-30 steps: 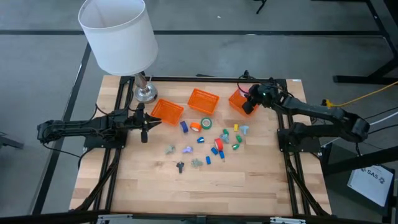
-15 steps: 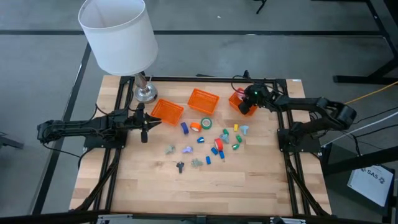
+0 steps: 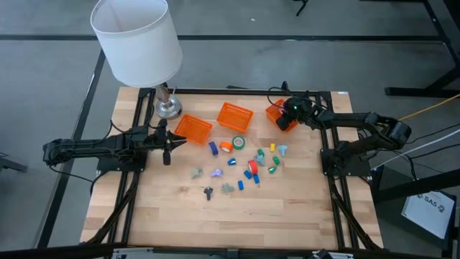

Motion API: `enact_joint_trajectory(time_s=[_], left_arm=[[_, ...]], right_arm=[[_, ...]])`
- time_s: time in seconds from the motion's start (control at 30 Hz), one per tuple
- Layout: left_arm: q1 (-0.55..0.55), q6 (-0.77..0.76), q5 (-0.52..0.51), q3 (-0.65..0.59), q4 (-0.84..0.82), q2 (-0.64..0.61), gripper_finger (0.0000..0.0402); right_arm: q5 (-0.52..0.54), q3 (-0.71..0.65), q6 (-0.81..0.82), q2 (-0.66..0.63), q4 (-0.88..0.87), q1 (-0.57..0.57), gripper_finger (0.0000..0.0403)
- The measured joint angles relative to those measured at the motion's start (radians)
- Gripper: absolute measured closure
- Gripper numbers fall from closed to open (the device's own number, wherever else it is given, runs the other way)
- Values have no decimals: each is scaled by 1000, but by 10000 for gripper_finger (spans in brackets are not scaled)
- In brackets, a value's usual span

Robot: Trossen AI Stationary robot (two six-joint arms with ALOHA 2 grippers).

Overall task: Pick and place Stapler, Stapler remover, tape
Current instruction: Put the pink tape into the right orange bin, then put the green tape into the right orange bin

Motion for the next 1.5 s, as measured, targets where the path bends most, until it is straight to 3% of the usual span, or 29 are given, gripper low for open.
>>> enact_joint_trajectory(time_s=[0.37,0.73,1.03,1.27,1.5], left_arm=[[0,0,0,0,0,0,343],[0,0,0,0,0,0,343],[0,0,0,0,0,0,343],[0,0,0,0,0,0,343],[0,0,0,0,0,0,343]], right_arm=[[1,45,-30,-2,-8,0,249],[-6,194,-30,-2,-156,1,151],[-259,254,-36,-3,-177,82,137],[-485,254,-169,-3,-178,205,137],[-513,254,-267,-3,-169,333,137]])
